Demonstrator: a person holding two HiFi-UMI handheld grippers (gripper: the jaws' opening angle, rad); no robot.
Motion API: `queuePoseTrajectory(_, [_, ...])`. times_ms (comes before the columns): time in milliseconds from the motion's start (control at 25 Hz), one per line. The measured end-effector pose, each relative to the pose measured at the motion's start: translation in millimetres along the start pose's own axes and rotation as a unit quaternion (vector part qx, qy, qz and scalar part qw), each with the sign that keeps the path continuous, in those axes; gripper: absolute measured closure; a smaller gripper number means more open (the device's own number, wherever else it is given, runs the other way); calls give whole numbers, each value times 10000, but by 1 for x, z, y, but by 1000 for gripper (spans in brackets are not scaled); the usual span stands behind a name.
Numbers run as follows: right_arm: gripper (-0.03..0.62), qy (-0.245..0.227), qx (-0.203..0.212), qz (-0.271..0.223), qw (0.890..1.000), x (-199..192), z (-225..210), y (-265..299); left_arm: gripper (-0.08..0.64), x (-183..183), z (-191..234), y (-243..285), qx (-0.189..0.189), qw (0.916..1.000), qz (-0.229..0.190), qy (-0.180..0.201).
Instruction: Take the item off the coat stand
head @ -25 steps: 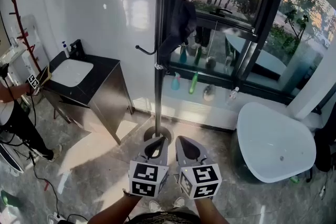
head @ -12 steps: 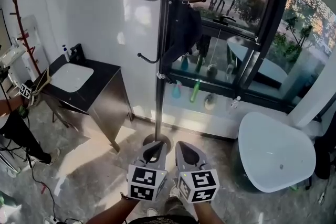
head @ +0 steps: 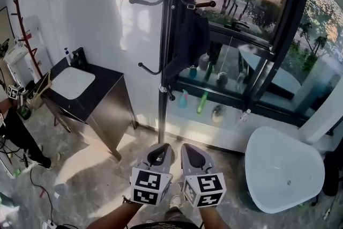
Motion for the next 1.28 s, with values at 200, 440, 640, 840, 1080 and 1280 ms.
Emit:
queuePoseTrajectory(200, [586,-101,159,-64,9998,17,-22,29,558,13,9,34,71,10000,24,3])
queuePoseTrajectory(440, [586,-171,425,-180,9988,38,-40,59,558,29,18,66,155,9999,62,32])
queuePoseTrajectory(640, [594,-196,644,-352,9971,67,-66,83,558,41,30,84,350,9994,59,12])
queuePoseTrajectory(840, [597,-386,864,-628,9935,104,-88,104,558,55,43,98,618,9981,-27,-7])
queuePoseTrajectory(1080, [552,-339,1282,-846,9876,146,-103,123,558,75,53,108,889,9959,-161,40])
queuePoseTrajectory(1280, [520,-213,1494,-1064,9828,177,-111,135,558,85,58,109,1067,9939,-254,54])
Point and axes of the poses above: the fingertips, and each gripper's own axes: y forward along the fingers, z to its left, x out of its top, the point moved 6 cm from there along -y, backward along the fingers, and after that the axes turned 9 degrees about -x, right-handed, at the moved point
